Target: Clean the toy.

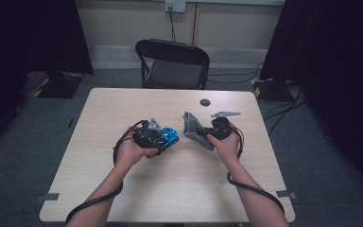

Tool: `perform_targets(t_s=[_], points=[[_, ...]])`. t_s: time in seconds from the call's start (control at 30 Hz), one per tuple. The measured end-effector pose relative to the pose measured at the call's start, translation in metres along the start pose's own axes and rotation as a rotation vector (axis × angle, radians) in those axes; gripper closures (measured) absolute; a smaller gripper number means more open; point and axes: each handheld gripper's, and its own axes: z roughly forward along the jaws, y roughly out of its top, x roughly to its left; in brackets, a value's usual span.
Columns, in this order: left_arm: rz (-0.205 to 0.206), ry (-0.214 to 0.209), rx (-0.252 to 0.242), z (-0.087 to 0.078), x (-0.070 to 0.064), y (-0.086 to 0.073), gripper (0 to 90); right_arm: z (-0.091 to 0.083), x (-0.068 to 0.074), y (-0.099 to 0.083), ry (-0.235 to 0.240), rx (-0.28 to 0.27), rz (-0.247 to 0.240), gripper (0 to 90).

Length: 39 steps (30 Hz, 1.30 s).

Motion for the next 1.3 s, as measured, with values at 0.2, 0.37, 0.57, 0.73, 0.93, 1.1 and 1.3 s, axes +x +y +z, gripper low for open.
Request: perform_targets(t_s=[0.2, 0.37, 0.57, 0.73, 0.93, 1.1, 1.3], points=[[0.027, -0.039, -0.011, 0.005, -0.013, 0.004, 28.3, 0.005, 0.004, 0.014, -0.023, -0.009, -0.025, 81.2], [0.042, -0.068, -0.012, 0.008, -0.022, 0.006, 28.3, 0.010, 0.009, 0.020, -0.019, -0.003, -0.043, 81.2], [0.062, -0.093, -0.029, 0.008, -0.031, 0.009, 28.3, 0.018, 0.013, 0.017, -0.017, -0.006, -0.043, 81.2], [0.064, -0.101, -0.027, 0.010, -0.032, 0.010, 28.3, 0.022, 0.017, 0.017, 0.009, -0.005, -0.045, 81.1], [0.059, -0.092, -0.020, 0.012, -0.028, 0.009, 28.3, 0.024, 0.021, 0.017, 0.038, 0.005, -0.068, 81.2], [0.048, -0.078, -0.013, 0.012, -0.022, 0.006, 28.3, 0.025, 0.024, 0.014, 0.051, 0.013, -0.080, 81.2], [0.021, -0.062, -0.015, 0.010, -0.014, 0.002, 28.3, 0.024, 0.024, 0.011, 0.063, 0.019, -0.083, 81.2]])
